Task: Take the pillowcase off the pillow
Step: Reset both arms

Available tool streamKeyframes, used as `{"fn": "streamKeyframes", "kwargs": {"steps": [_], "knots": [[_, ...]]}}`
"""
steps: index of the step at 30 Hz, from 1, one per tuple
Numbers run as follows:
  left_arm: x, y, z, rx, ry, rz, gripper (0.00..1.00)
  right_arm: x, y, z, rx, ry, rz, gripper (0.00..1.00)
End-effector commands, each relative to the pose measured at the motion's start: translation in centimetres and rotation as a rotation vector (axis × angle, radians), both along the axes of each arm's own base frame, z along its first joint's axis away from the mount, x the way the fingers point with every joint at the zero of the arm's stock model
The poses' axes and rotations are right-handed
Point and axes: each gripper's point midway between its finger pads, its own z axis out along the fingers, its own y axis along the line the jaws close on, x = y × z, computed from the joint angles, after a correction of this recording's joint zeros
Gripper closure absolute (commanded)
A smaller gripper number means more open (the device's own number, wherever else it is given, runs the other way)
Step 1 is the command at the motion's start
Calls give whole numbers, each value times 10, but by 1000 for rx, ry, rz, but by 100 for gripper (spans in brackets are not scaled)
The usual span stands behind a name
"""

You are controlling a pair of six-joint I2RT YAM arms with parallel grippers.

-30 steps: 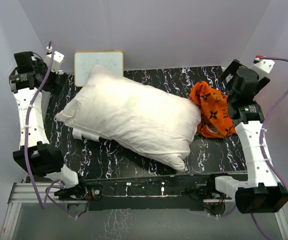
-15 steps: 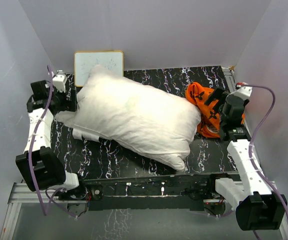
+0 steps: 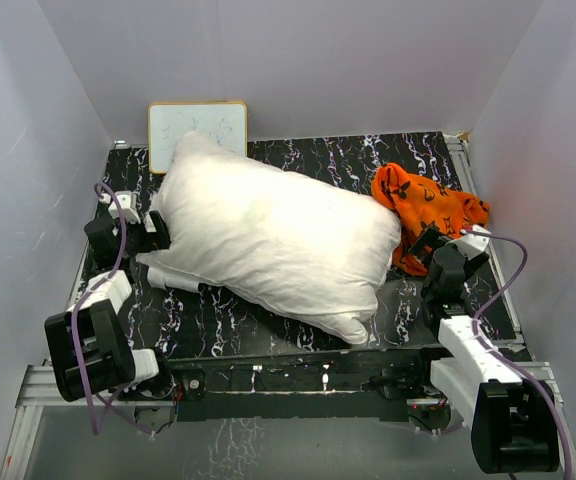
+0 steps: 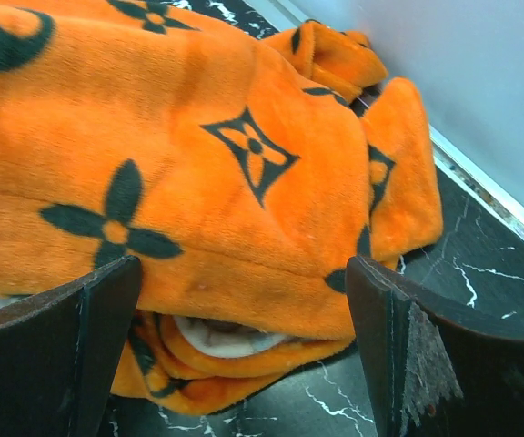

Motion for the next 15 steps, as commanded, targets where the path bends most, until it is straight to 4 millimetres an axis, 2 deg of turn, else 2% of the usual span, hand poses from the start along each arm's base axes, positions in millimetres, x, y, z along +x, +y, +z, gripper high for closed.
{"fn": "streamKeyframes", "kwargs": {"steps": [1, 3, 6, 9, 12, 15], "knots": [[-2, -17, -25, -50, -24, -51, 3, 3, -19, 25, -43, -139, -105, 2], [-2, -11, -26, -31, -82, -12, 3, 5, -23, 19, -40, -136, -105, 2], [-1, -8, -20, -30, -191, 25, 3, 14, -17, 7, -21, -139, -66, 2], [2, -10, -23, -70, -212, 40, 3, 23, -10, -8, -5, -131, -25, 2], [0, -10, -41, -75, -191, 59, 3, 31, -6, -9, -3, -163, -1, 2], [-1, -11, -48, -84, -229, 63, 3, 38, 0, -20, -28, -132, 38, 2]]}}
